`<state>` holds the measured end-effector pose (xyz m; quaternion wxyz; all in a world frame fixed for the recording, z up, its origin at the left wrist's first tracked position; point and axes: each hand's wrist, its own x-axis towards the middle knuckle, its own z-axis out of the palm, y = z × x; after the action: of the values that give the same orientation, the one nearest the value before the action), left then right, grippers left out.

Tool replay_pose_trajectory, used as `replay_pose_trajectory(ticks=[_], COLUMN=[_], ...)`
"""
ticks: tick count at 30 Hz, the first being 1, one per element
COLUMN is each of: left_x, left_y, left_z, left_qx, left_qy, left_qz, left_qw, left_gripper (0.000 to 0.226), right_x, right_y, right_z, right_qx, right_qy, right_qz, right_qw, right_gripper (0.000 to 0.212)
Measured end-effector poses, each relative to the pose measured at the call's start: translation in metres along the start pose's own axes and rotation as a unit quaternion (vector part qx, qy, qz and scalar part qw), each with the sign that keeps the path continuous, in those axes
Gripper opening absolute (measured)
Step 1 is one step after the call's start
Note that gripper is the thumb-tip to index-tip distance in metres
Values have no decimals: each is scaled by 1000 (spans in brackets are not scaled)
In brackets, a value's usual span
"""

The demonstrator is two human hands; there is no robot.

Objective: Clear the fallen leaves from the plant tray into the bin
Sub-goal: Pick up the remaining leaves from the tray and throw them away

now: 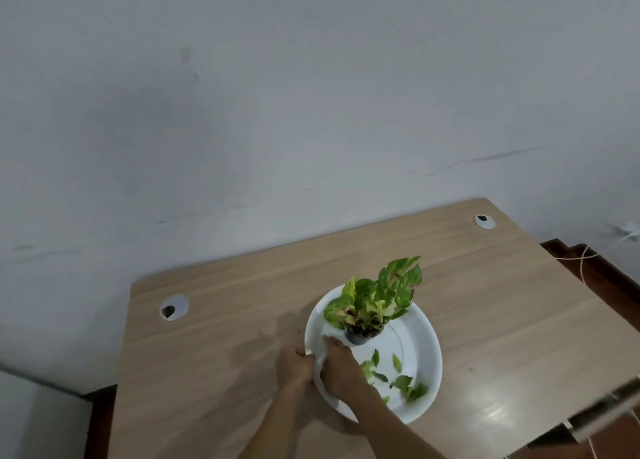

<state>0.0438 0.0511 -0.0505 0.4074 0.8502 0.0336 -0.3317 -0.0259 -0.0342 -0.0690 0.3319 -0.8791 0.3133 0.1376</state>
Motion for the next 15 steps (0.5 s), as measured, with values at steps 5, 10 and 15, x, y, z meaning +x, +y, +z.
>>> replay_pose_trajectory(ticks=[5,10,15], left_x=[2,0,2], left_y=[-8,-7,-5], left_z=[2,-2,-5], left_qx=[-28,-20,-61], left_qy=[-37,-57,-55], left_qz=[-17,-3,-28], left_qw=[999,998,996], left_gripper=[16,14,31], right_x=[11,23,9], right_y=[-11,-5,-2], right_z=[2,7,9], right_qx=[-77,-180,-213], right_qy=[61,43,9], right_qz=[-15,-35,-41], right_qw=[995,982,976], right_gripper=[67,76,72])
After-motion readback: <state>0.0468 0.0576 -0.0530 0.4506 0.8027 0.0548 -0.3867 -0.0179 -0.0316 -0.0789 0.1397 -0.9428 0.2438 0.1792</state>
